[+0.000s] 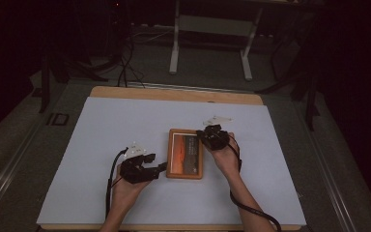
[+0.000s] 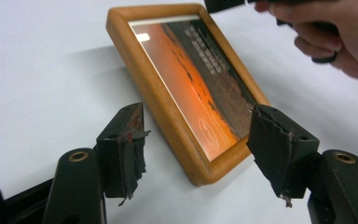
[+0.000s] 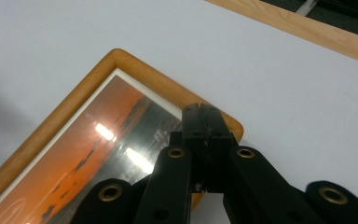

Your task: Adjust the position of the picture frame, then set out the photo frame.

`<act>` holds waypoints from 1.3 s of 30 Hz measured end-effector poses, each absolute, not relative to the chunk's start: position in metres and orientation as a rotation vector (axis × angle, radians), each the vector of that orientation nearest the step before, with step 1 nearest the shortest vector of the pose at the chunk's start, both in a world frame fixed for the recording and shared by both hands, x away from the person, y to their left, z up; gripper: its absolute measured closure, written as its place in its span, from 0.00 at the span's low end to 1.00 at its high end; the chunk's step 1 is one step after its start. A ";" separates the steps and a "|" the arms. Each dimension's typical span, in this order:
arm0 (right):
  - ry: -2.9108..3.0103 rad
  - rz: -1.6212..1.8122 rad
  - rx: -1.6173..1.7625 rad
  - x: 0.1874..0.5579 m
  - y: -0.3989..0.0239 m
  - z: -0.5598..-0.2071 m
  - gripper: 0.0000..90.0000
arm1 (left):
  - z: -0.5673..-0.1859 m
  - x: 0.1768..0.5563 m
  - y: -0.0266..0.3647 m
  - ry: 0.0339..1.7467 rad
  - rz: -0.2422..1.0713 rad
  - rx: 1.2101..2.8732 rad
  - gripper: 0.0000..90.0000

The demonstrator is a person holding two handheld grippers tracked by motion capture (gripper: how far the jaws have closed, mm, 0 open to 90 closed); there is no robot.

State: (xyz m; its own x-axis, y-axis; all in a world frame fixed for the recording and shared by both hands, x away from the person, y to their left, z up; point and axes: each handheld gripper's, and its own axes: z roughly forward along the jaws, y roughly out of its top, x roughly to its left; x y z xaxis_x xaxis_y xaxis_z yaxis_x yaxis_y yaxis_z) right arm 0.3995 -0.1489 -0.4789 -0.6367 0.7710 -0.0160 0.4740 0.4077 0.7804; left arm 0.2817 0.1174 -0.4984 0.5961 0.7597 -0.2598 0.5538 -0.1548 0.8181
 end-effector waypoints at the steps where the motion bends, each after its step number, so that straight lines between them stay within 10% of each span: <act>1: 2.296 1.086 1.071 0.401 -0.148 -0.480 1.00 | -0.499 0.281 0.116 1.063 0.270 1.840 0.40; 39: 2.290 1.030 1.151 0.414 -0.147 -0.490 1.00 | -0.507 0.272 0.117 1.112 0.223 1.805 0.41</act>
State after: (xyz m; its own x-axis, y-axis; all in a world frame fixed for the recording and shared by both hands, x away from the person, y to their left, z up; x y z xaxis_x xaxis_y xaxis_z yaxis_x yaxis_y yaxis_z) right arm 0.4139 -0.1471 -0.4902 -0.5941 0.8043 -0.0073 0.5281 0.3970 0.7506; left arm 0.2716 0.1171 -0.5074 0.5663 0.7654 -0.3059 0.5883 -0.1153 0.8004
